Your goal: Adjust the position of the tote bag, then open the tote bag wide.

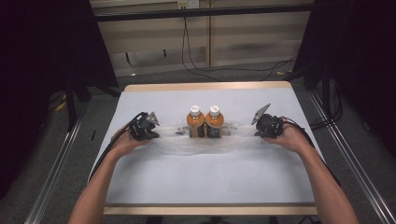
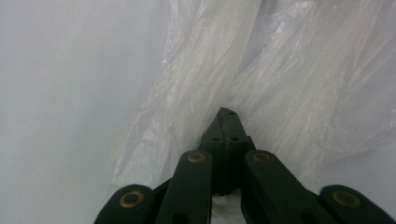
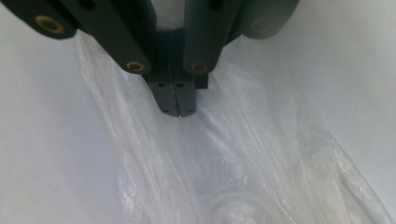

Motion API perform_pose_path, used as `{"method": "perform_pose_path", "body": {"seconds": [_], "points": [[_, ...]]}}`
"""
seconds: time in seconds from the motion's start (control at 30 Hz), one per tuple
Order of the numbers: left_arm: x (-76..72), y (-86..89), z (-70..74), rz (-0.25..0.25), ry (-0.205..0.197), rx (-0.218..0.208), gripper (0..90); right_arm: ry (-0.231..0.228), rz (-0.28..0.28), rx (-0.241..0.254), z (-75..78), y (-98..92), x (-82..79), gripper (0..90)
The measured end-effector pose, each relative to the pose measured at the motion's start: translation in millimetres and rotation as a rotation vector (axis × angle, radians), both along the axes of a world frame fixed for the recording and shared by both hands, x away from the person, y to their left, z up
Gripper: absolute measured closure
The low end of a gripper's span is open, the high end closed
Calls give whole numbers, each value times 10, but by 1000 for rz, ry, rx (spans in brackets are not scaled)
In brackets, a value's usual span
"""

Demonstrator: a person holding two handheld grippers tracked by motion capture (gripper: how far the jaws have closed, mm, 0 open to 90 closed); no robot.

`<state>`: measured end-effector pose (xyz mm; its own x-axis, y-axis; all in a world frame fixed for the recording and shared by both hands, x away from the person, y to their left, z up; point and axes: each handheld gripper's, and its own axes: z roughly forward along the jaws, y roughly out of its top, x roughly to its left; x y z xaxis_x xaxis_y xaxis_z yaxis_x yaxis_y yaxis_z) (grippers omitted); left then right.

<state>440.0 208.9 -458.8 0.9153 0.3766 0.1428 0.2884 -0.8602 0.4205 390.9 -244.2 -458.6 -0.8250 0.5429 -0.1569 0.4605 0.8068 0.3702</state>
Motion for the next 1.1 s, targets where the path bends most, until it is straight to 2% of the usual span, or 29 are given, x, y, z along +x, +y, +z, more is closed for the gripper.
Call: {"method": "perform_pose_path", "body": {"seconds": [0.13, 0.17, 0.23, 0.27, 0.3, 0.33, 0.37, 0.47, 0.53, 0.63, 0.73, 0.77, 0.8, 0.83, 0.87, 0.9, 0.97, 1.1], "points": [[-6, 23, -23, 24, 4, -45, 900, -2, 2, 11, -2, -10, 8, 900], [5, 41, -18, 8, 0, -36, 900, 3, -1, 15, -2, -16, 7, 900], [-11, 52, -34, 34, 4, -68, 900, -3, 6, 20, -6, -31, 2, 900], [-20, 48, -38, 38, -5, -70, 900, -4, 4, 24, -8, -34, -3, 900], [-24, 47, -29, 28, -9, -47, 900, -14, -3, 22, -12, -28, -15, 900], [-31, 46, -38, 46, -7, -66, 900, -19, -7, 18, -12, -20, -22, 900], [-16, 64, -29, 40, 4, -60, 900, -24, 0, 5, -11, -11, -31, 900], [1, 94, -45, 82, 31, -123, 900, -27, -14, 9, -12, -3, -37, 900], [5, 107, -46, 92, 46, -150, 900, -29, -31, 38, -18, -24, -31, 900], [-29, 79, -29, 84, 38, -161, 900, -41, -54, 93, -23, -64, -37, 900], [-77, 83, 42, 87, 23, -249, 900, -63, -65, 167, 29, -124, -64, 900], [-101, 85, 47, 110, 16, -301, 900, -72, -77, 197, 54, -143, -84, 900], [-103, 115, 67, 90, 14, -295, 900, -79, -74, 231, 76, -165, -92, 900], [-110, 119, 54, 95, 8, -314, 900, -86, -77, 262, 103, -178, -111, 900], [-129, 123, 40, 110, 10, -338, 900, -104, -82, 271, 118, -181, -121, 900], [-136, 137, 35, 106, 12, -344, 900, -107, -72, 290, 132, -188, -130, 900], [-166, 149, 22, 120, 12, -387, 900, -118, -85, 322, 151, -191, -150, 900], [-228, 137, 39, 113, -2, -421, 900, -136, -84, 415, 193, -185, -179, 900]]}}
